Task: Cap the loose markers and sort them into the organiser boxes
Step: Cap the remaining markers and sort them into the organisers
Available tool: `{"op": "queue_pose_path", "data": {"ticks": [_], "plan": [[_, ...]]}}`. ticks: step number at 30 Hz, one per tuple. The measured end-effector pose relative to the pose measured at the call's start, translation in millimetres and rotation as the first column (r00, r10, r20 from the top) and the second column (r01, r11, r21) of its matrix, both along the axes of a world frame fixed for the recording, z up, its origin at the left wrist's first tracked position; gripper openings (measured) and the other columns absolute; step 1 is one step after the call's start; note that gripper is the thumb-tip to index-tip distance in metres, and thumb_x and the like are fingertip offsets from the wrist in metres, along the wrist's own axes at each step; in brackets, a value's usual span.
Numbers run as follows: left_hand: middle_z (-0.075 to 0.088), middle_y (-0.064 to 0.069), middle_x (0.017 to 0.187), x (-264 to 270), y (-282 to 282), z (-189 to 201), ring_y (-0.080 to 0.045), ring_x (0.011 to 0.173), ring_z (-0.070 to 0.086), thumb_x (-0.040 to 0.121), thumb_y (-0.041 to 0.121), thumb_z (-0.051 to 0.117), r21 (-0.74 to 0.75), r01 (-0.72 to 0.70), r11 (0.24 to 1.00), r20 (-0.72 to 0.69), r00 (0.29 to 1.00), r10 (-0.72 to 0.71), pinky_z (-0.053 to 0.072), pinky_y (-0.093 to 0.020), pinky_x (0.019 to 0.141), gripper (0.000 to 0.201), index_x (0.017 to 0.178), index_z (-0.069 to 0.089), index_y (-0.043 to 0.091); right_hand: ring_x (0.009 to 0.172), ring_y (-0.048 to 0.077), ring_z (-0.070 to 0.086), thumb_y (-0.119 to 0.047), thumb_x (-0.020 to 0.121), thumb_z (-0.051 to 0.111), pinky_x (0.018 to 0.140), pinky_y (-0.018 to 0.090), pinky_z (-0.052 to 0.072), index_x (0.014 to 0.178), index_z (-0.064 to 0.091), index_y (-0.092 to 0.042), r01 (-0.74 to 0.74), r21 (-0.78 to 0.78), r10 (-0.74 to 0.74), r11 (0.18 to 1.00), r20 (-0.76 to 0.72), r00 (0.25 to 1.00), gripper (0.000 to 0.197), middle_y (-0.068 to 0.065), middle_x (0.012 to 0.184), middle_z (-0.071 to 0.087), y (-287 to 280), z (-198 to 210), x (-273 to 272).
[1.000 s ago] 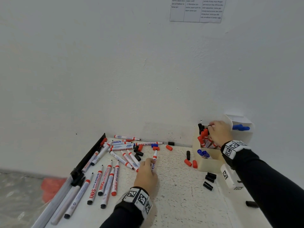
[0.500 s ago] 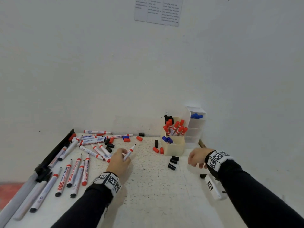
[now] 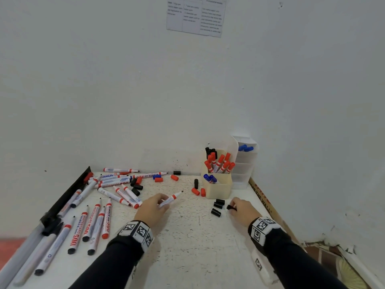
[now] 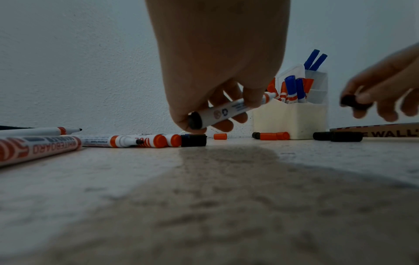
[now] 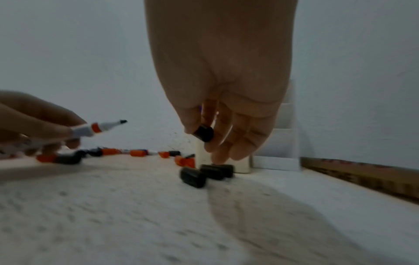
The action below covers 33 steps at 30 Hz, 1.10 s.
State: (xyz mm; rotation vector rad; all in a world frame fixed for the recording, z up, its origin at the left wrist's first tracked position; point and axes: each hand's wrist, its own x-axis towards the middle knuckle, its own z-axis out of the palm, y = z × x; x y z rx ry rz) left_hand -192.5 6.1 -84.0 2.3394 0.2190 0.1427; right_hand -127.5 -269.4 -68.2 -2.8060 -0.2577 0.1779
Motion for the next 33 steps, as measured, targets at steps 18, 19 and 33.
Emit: {"op": "queue_pose_path", "data": {"ticks": [18, 19, 33], "plan": [[0.062, 0.005, 0.101, 3.2, -1.6, -7.4, -0.006, 0.086, 0.056, 0.081, 0.034, 0.068, -0.165, 0.177, 0.97, 0.006, 0.984, -0.178, 0.043, -0.016, 0.072, 0.026, 0.106, 0.061, 0.026, 0.077, 0.006, 0.054, -0.039, 0.093, 0.045, 0.07, 0.015, 0.041, 0.079, 0.05, -0.028, -0.159, 0.528, 0.202, 0.834, -0.024, 0.979, 0.019, -0.001, 0.082, 0.057, 100.3, 2.1, -5.5], [0.061, 0.006, 0.096, 2.9, -2.3, -6.5, -0.004, 0.081, 0.054, 0.079, 0.033, 0.071, -0.167, 0.182, 0.969, 0.005, 0.983, -0.184, 0.041, -0.014, 0.069, 0.027, 0.103, 0.061, 0.025, 0.097, 0.007, 0.056, -0.045, 0.093, 0.04, 0.082, 0.018, 0.041, 0.074, 0.05, -0.027, -0.136, 0.525, 0.187, 0.84, -0.044, 0.981, 0.029, 0.002, 0.096, 0.063, 102.5, 0.0, -4.1], [0.036, 0.009, 0.044, -2.6, -3.3, 3.2, -0.005, 0.03, 0.029, 0.096, 0.048, 0.038, -0.574, 0.08, 0.815, -0.27, 0.921, -0.281, 0.026, -0.013, 0.035, 0.045, 0.064, 0.046, 0.016, 0.066, 0.021, 0.046, -0.035, 0.1, 0.029, 0.087, 0.039, 0.037, 0.068, 0.042, -0.015, -0.165, 0.589, 0.252, 0.791, -0.067, 0.965, 0.04, 0.004, 0.06, 0.041, 123.7, 2.3, -9.2]]}}
